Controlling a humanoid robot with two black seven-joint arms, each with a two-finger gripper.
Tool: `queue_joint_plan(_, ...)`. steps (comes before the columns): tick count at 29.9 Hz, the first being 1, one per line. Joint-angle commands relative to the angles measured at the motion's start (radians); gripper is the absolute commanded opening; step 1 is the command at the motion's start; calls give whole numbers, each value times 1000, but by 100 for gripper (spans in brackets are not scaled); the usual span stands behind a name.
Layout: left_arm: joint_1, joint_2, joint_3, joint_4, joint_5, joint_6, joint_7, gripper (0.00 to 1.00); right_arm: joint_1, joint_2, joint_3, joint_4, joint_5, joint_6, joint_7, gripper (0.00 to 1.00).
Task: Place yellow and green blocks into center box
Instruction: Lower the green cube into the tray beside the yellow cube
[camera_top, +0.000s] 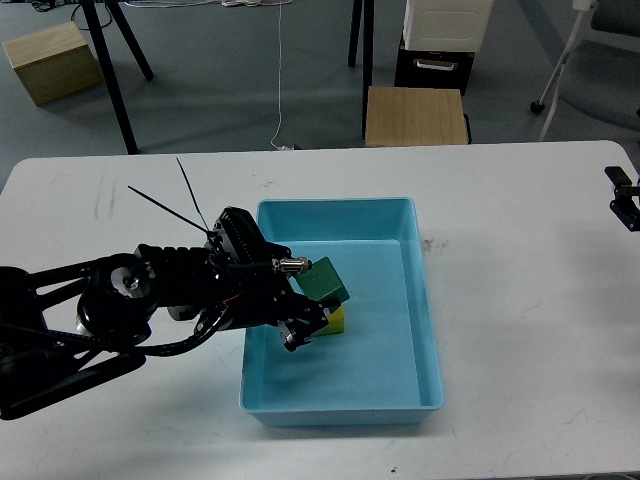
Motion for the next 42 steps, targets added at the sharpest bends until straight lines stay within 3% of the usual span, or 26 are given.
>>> queue_joint_plan(1, 1, -43, 10, 47, 0, 0, 9, 44, 0, -2, 0, 0, 0, 0, 0, 100)
queue_joint_plan(8, -2, -92, 10, 114, 0, 0, 20, 45, 0, -5, 2, 2, 0, 1, 0, 100)
queue_joint_plan(38, -6, -60, 36, 144, 0, 0, 14, 45, 8, -3, 2, 6, 0, -2, 0, 100)
queue_joint_plan(42, -2, -67, 36, 139, 0, 0, 15, 52, 8, -6, 2, 6, 0, -2, 0, 100)
